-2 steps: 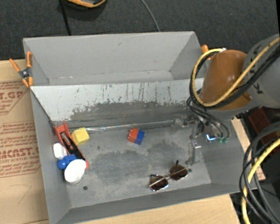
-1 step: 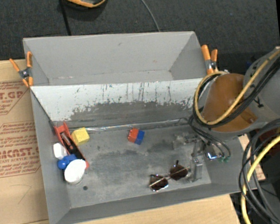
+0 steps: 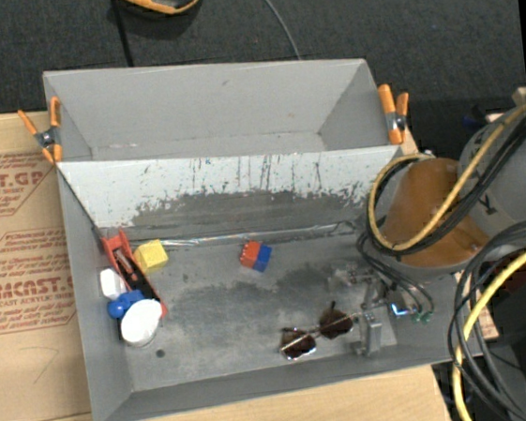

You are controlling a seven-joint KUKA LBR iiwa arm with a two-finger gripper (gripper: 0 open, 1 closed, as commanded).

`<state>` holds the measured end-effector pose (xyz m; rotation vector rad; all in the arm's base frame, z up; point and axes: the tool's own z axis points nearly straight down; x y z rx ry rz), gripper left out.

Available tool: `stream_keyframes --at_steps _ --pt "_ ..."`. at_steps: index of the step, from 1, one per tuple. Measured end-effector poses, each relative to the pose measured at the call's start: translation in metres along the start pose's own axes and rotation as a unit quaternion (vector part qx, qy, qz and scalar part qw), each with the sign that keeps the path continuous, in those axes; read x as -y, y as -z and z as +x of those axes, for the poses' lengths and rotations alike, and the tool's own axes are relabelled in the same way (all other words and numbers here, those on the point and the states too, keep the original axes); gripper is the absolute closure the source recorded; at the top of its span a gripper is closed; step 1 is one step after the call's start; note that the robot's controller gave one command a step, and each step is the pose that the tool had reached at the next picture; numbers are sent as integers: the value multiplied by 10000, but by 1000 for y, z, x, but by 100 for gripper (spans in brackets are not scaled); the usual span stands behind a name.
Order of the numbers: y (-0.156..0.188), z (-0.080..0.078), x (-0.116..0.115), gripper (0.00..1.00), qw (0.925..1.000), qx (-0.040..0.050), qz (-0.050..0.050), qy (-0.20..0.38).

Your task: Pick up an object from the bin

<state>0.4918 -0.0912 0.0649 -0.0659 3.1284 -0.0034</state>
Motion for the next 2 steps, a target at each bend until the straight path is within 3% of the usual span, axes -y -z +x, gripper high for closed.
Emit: stream_keyframes --at_steps 1,2 --pt "4 0 -21 0 9990 29 9 451" --pt "5 -11 -44 100 10000 1 -3 90"
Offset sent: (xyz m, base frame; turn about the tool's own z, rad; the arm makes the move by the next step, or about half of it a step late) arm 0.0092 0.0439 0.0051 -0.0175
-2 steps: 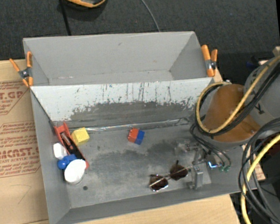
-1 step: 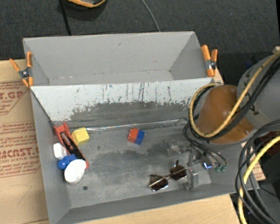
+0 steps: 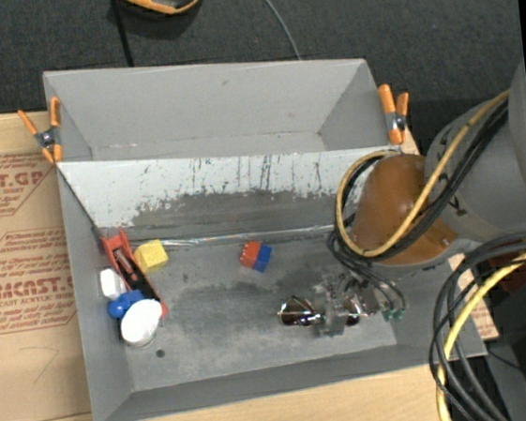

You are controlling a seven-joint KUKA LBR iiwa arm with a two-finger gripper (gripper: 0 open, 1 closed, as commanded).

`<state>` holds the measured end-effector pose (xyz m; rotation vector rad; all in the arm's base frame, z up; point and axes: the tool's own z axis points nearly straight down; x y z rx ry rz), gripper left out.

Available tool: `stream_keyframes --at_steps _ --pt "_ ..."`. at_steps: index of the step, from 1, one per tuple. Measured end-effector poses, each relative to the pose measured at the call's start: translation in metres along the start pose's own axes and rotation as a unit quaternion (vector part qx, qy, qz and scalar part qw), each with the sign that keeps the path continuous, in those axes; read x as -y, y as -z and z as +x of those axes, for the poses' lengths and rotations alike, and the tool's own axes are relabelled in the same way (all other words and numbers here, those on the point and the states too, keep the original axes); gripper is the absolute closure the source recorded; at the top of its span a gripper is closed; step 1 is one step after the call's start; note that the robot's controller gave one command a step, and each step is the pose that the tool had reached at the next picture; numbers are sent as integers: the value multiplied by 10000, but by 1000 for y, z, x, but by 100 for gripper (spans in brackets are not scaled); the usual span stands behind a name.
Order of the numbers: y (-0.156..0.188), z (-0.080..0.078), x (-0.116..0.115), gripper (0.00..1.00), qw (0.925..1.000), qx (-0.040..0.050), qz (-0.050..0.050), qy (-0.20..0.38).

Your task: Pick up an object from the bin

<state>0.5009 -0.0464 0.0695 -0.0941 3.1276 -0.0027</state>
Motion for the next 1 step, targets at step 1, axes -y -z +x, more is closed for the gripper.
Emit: stream_keyframes --at_steps 1 --pt "0 0 0 100 10000 0 1 1"
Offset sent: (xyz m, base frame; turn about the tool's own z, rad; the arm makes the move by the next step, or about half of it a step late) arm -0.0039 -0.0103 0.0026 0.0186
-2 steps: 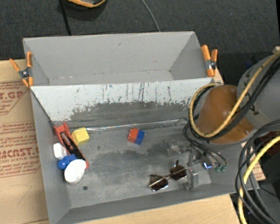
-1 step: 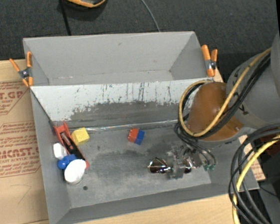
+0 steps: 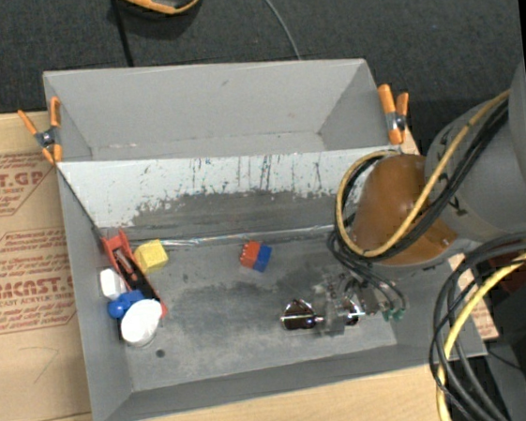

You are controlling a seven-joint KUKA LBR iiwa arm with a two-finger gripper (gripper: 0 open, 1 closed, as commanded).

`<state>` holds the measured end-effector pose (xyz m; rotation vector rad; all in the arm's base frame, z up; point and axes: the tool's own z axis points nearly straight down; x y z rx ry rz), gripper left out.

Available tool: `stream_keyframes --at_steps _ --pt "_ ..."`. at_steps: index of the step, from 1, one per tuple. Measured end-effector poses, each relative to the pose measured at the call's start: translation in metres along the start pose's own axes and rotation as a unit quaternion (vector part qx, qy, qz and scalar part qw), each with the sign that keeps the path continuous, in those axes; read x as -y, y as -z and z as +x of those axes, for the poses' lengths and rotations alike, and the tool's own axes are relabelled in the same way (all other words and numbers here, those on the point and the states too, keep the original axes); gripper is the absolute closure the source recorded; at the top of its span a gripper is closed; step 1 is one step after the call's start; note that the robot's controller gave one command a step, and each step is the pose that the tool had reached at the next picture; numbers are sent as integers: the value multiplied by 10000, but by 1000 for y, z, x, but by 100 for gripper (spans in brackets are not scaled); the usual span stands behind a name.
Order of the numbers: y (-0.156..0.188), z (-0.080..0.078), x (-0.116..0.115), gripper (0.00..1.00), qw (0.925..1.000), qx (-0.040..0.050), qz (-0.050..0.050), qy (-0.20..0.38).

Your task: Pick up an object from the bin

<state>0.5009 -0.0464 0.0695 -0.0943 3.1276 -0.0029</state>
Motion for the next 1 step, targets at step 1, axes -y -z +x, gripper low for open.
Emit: stream_keyframes --at_steps 1 --pt "1 2 4 100 10000 -5 -2 -43"
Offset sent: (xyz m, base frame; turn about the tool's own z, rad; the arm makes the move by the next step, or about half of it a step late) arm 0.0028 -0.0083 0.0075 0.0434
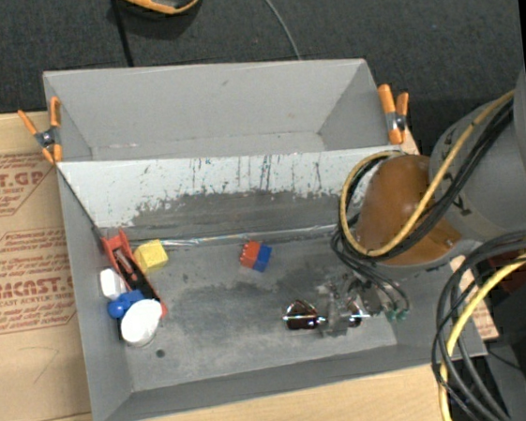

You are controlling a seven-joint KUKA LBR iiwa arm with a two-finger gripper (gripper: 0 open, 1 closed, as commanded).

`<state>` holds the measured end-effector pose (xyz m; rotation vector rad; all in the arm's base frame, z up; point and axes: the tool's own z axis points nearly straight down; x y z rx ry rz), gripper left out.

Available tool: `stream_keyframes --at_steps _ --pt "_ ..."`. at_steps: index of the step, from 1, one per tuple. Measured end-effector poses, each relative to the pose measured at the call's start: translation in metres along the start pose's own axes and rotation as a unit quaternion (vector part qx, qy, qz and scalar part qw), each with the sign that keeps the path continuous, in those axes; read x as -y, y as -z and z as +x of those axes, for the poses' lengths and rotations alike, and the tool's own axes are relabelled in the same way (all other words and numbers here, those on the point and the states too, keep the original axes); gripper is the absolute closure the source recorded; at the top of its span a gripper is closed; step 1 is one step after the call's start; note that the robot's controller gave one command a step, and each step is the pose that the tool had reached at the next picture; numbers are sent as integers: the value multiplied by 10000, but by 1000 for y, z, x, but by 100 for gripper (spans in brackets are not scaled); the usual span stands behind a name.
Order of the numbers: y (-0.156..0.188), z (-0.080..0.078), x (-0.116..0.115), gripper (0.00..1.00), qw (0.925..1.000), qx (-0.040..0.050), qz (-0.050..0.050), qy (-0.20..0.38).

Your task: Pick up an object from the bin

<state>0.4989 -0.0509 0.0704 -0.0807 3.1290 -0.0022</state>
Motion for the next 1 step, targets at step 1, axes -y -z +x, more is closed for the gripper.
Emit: stream_keyframes --at_steps 1 --pt "4 -3 2 100 9999 3 -2 -120"
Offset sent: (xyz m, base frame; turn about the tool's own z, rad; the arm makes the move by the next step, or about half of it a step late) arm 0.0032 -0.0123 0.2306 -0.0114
